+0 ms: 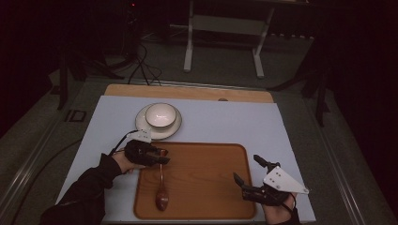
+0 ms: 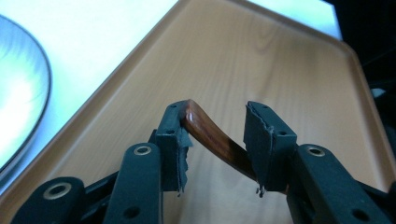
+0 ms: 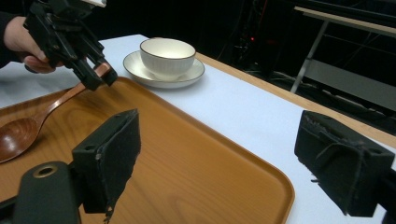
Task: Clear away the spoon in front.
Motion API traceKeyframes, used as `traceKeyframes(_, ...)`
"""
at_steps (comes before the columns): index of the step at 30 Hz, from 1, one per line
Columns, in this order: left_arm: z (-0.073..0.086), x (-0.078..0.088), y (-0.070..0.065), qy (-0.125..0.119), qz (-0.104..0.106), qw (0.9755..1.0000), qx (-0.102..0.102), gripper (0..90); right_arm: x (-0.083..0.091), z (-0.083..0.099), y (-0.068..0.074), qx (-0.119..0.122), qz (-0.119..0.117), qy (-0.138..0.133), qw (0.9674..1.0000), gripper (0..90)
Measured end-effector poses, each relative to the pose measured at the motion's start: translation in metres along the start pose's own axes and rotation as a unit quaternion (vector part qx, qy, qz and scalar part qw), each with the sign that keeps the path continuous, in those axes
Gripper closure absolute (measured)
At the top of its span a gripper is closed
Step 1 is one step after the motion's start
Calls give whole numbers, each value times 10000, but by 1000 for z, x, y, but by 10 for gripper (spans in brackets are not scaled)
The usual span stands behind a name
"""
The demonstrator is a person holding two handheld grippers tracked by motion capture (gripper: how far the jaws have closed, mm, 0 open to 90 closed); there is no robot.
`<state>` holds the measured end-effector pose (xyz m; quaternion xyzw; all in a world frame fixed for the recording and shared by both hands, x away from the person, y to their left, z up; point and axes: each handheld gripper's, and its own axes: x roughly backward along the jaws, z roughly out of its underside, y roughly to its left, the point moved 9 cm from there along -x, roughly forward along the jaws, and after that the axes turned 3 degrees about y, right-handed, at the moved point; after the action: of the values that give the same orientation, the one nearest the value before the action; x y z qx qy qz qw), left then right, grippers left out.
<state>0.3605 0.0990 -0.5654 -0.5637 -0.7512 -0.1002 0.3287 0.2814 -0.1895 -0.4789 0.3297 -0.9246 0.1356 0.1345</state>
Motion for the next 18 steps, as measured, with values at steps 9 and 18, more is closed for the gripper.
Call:
traceKeyframes(9, 1, -7, 8, 121, -246, 9996, -46, 586, -1, 1, 1, -4, -71, 37, 10000, 143)
traceKeyframes(18, 8, -10, 21, 179, -599, 9980, 22, 576, -2, 2, 2, 2, -99, 49, 9999, 143)
